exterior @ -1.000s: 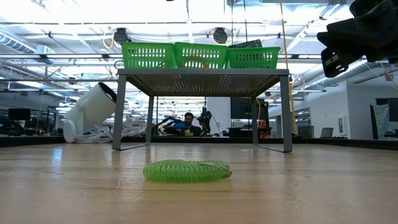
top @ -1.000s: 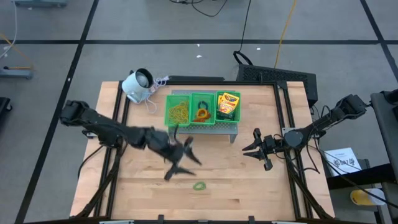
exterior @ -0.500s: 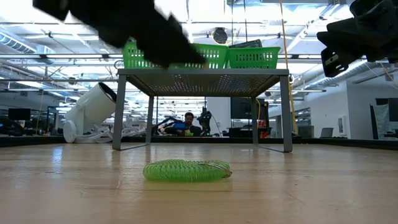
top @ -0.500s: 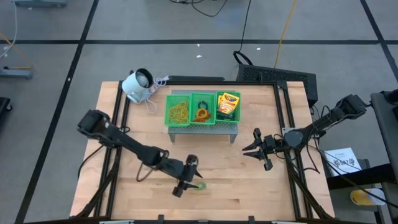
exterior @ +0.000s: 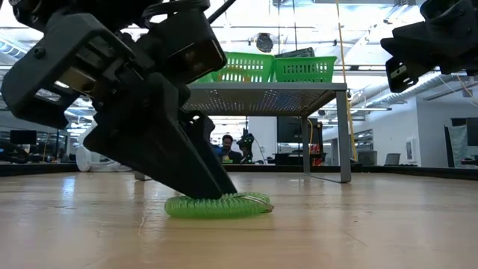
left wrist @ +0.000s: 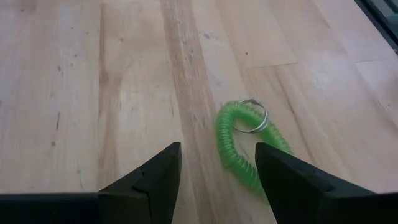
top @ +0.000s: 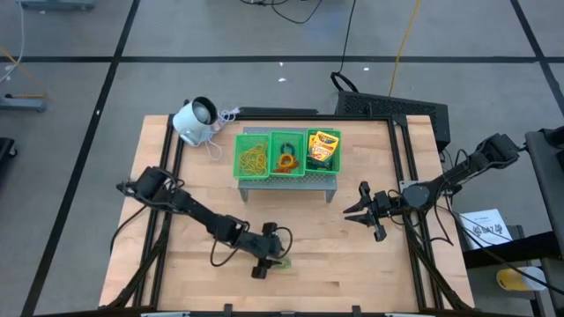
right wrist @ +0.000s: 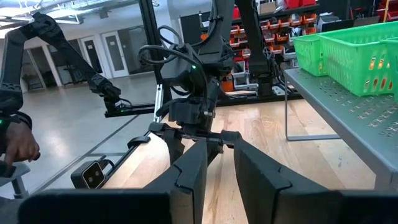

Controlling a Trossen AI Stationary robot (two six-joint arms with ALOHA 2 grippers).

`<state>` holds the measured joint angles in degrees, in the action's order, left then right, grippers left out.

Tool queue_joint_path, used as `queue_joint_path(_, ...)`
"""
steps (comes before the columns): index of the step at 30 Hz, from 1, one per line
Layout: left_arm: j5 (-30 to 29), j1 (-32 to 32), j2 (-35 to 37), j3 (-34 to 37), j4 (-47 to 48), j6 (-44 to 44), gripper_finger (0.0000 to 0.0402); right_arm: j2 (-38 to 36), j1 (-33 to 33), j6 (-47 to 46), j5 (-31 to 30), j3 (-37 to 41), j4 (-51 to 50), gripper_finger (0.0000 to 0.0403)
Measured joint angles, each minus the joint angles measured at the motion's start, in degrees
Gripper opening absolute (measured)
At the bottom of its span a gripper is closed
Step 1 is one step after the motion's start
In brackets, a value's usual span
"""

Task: Pick & Place Office Desk Supplies
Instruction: Put the green spring keychain into the center green basket

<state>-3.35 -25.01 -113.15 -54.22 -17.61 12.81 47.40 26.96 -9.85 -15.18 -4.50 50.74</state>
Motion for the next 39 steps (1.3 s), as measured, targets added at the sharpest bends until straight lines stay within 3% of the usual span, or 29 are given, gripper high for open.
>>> queue_joint_path(11,-8.46,-0.31,-0.69,-0.13,4.05,-0.27,0.0201,0.01,-0.01,0.00,-0.02,0.00,-0.51,0.0070)
queue_joint_path(22,-8.06,0.55,-0.67,-0.11,5.20,3.28,0.0029,0.00,-0.02,0.00,-0.02,0.00,-0.48,0.0070)
queue_joint_path(24,-7.16,1.18,-0.67,-0.11,5.14,5.12,0.0013,0.00,-0.02,0.02,-0.02,0.00,-0.48,0.0070)
queue_joint_path(31,-6.95,2.05,-0.14,0.11,1.33,7.19,0.0032,0.00,-0.02,0.00,-0.02,0.00,-0.46,0.0070)
queue_joint_path(39,-7.43,2.27,6.97,0.19,1.41,2.61,0.0010,0.02,-0.02,0.02,-0.13,0.00,-0.54,0.0070)
